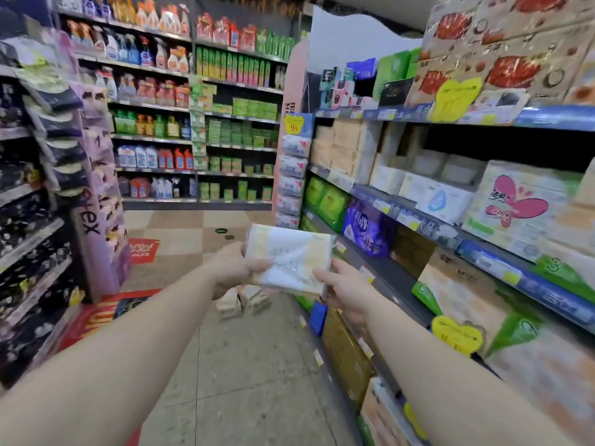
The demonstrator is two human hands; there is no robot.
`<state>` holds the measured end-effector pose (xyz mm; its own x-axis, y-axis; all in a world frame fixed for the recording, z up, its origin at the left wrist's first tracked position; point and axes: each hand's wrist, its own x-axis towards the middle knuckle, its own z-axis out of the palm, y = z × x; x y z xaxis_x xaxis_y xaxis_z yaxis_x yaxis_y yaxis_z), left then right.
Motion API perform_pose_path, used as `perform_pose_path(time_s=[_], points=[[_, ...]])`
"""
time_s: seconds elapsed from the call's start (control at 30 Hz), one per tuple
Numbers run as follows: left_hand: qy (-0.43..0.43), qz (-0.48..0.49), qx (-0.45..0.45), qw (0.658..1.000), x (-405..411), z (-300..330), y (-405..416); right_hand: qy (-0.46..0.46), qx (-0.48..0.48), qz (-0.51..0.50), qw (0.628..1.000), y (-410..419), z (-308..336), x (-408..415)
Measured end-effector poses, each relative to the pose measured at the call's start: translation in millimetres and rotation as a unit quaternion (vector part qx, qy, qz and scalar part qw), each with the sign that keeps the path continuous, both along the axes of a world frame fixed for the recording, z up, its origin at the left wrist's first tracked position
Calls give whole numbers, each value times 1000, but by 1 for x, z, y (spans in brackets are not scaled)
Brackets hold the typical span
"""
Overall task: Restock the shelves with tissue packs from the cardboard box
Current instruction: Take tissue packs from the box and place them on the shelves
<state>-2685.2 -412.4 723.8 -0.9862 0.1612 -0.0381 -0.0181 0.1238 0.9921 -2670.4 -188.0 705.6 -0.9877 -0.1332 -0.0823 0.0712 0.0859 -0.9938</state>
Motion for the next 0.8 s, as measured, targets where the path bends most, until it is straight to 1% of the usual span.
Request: perform_pose_path(time_s=[0.1,0.17,0.33,0.47,0.67,0.8], points=[[4,-38,-29,999,-90,21,-8,19,-12,-15,1000,-5,10,-66],[21,-73,-29,997,-148,35,3,33,-15,-46,998,2,19,-106],[52,-149,-38,987,-255,41,79,15,-22,-151,988,60,26,-179],[62,-175,-26,982,-327,36,145,22,10,-218,976,119,29,-237],[56,-230,-15,972,-428,49,224,38,26,-275,960,190,45,-328],[68,-240,13,968,-501,70,279,85,34,-312,946,235,68,-388]])
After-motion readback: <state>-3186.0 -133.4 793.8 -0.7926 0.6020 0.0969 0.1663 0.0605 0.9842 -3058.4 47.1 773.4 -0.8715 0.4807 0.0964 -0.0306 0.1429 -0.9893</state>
